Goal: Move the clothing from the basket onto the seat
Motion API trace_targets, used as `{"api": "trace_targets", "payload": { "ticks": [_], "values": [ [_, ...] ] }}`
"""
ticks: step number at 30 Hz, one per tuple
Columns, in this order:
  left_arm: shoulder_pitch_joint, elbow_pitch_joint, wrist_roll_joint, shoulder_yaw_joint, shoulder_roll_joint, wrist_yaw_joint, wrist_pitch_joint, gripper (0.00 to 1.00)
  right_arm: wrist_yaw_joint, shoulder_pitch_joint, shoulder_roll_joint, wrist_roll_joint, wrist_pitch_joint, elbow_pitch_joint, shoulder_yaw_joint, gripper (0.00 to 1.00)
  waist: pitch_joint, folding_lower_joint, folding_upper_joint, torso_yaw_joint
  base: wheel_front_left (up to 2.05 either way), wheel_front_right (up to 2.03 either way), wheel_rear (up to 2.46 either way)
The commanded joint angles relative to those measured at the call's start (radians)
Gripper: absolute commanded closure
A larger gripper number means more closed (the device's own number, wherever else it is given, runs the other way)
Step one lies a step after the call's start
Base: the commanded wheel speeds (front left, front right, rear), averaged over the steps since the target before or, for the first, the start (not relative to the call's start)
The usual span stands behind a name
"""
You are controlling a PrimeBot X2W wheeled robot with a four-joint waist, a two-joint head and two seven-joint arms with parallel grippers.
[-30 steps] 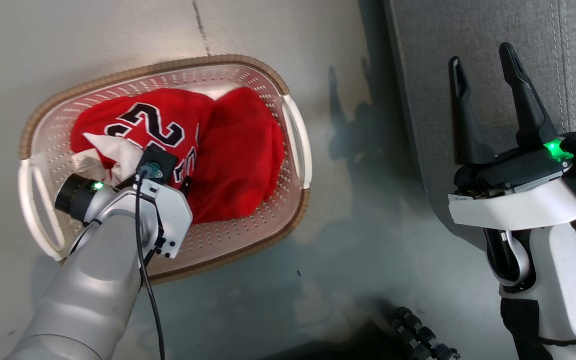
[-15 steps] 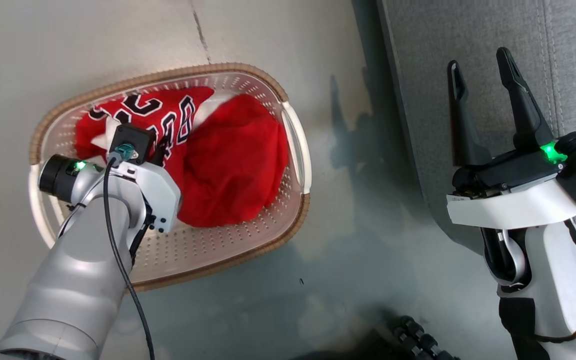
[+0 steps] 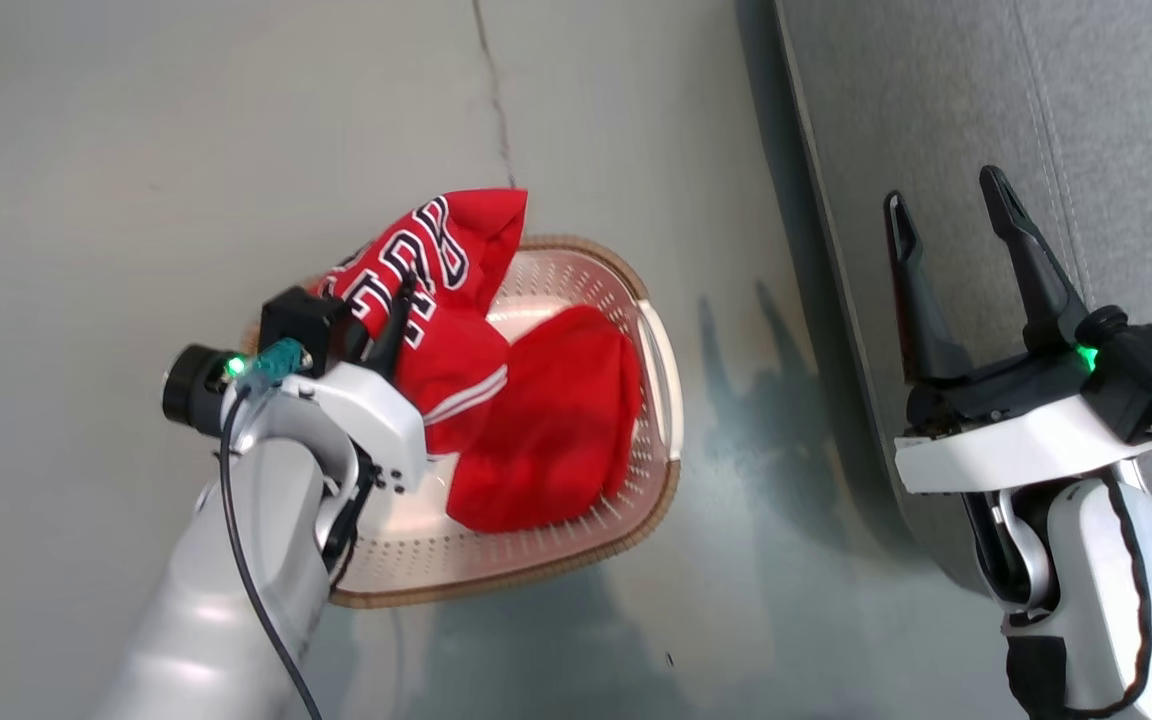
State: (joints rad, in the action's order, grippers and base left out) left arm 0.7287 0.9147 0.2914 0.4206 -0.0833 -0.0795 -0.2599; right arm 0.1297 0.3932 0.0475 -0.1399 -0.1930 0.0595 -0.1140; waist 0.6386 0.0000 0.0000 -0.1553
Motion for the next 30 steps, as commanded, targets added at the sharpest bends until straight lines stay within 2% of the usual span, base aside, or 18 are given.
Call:
{"api": "trace_targets", "payload": {
  "ticks": [1, 12, 24, 30],
  "values": [
    [-0.051, -0.062, 0.009, -0.014, -0.002, -0.001, -0.004, 1.00, 0.002, -0.023, 0.006, 0.008, 0.014, 0.001, 0.006, 0.00, -0.102, 0.0000, 0.0000, 0.061, 0.00, 0.00, 0.00],
    [-0.263, -0.359, 0.027, -0.072, -0.001, 0.009, -0.004, 1.00, 0.002, -0.133, 0.006, 0.008, 0.078, 0.002, 0.023, 0.00, -0.347, 0.0000, 0.0000, 0.144, 0.00, 0.00, 0.00],
    [-0.404, -0.623, 0.031, -0.129, -0.023, 0.029, -0.004, 1.00, 0.002, -0.248, 0.006, -0.010, 0.123, -0.010, 0.023, 0.00, -0.518, 0.0000, 0.0000, 0.180, 0.00, 0.00, 0.00],
    [-0.475, -0.740, 0.033, -0.128, -0.036, 0.036, -0.004, 1.00, 0.002, -0.298, 0.006, -0.016, 0.142, -0.019, 0.026, 0.00, -0.579, 0.0000, 0.0000, 0.189, 0.00, 0.00, 0.00]
  ]
}}
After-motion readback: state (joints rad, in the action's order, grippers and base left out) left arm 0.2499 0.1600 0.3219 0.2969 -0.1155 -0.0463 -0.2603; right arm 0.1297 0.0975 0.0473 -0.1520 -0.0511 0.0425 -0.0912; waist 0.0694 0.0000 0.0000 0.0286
